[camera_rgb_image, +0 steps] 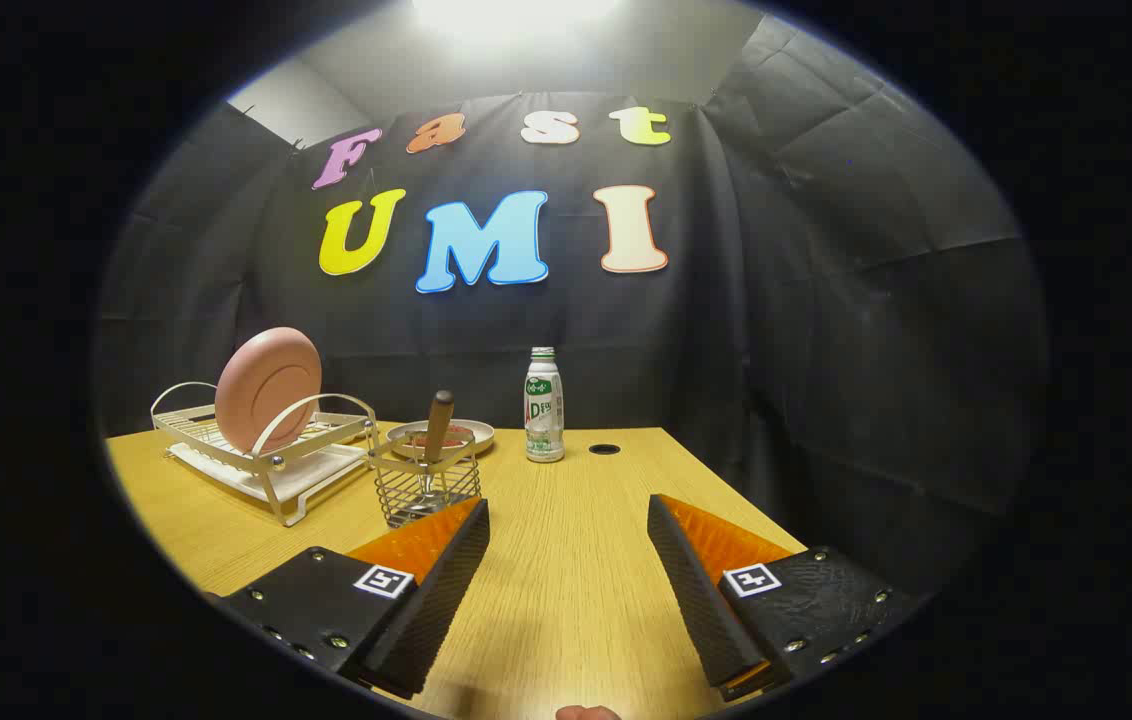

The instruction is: Take the plate from the dish rack, then take the spoon from the basket and place it into the plate.

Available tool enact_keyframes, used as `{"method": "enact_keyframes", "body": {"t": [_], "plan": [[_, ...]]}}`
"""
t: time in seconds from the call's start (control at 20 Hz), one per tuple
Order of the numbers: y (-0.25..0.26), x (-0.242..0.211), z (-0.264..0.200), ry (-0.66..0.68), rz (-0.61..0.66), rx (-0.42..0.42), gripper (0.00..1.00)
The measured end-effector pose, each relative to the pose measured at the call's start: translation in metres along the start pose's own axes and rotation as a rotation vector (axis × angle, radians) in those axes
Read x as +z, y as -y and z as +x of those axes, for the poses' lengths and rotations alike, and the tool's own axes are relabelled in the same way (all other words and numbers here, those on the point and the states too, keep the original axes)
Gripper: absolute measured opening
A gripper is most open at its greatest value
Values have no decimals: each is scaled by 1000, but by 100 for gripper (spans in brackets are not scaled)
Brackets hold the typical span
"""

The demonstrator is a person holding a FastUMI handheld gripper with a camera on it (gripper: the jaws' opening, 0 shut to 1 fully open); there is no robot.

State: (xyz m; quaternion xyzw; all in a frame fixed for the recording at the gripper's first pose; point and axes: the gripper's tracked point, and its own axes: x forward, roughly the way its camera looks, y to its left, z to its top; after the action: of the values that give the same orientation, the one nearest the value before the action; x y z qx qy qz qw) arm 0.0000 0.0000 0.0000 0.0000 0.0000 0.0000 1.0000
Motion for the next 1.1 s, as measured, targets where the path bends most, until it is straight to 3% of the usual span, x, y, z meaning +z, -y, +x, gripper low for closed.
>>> {"method": "enact_keyframes", "body": {"t": [0.35, 0.55, 0.85, 1.1], "plan": [[9, 7, 57, 1, 40, -23, 97], [25, 43, 73, 45, 7, -73, 97], [10, 136, 45, 82, -15, -86, 97], [-37, 183, 14, 49, 6, -28, 97]]}}
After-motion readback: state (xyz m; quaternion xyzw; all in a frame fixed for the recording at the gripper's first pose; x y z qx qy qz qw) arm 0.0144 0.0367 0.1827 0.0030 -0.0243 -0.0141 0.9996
